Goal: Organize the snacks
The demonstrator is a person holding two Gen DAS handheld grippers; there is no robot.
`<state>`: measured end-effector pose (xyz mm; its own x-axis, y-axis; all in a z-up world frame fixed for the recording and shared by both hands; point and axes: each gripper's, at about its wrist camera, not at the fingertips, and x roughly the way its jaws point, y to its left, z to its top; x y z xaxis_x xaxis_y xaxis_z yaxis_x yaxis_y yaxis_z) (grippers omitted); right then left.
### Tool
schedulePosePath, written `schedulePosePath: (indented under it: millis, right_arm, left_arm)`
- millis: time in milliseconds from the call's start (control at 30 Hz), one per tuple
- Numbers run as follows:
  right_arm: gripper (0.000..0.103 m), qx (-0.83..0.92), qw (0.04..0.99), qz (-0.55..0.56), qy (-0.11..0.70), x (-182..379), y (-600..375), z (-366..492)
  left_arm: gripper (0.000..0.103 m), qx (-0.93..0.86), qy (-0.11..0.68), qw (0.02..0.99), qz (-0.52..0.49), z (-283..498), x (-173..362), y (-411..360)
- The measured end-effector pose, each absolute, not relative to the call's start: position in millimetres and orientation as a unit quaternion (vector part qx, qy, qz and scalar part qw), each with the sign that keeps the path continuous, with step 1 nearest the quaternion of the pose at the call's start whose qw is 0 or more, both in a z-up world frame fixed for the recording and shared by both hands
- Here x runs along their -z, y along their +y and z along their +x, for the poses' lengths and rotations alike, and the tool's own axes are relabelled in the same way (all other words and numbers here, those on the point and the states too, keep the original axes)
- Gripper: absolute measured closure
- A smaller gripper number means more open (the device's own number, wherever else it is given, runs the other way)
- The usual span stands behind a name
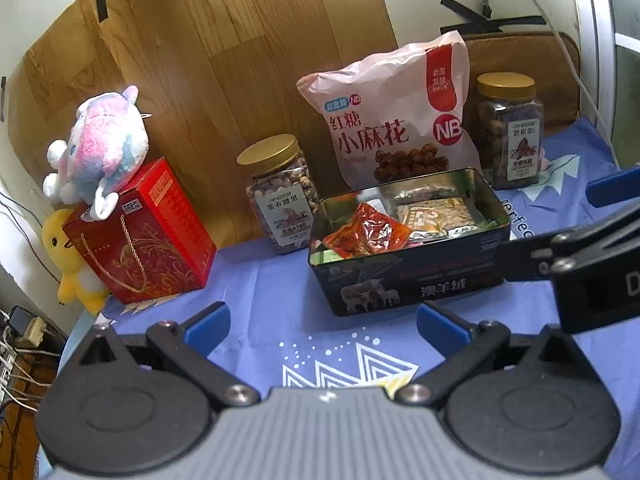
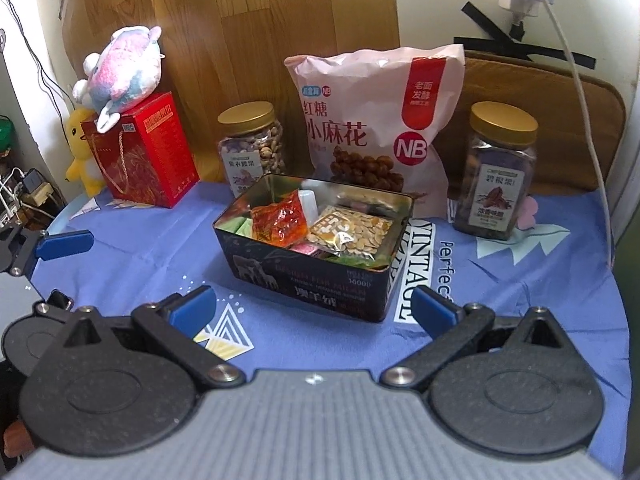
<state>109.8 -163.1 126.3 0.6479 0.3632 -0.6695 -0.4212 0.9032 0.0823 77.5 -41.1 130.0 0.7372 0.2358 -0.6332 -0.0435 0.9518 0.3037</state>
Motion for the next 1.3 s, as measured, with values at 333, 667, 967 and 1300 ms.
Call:
schedulePosePath:
  millis: [333,667,967,1300]
  right_arm:
    - [0.0,-0.224,0.898,-0.03,0.377,-111,-161,135]
    - [0.0,-0.231,0.892,-0.023,0.389,-101,-161,150]
    - [0.0,-0.238,0.889,-0.019,0.392,-95,-160,156]
    - [0.0,-0.242,0.885,-0.02,0.396,-93,-156,158]
  left_arm:
    - [0.0,-0.087,0.366,0.915,0.149,95,-118,-37]
    - [0.0,-0.092,0.38,0.906,0.163,106,-104,-35]
    - [0.0,-0.099,0.382,0.903,0.169,110,-99,-34]
    - [0.0,-0.106,0.378,0.902,0.181,111,-97,-33]
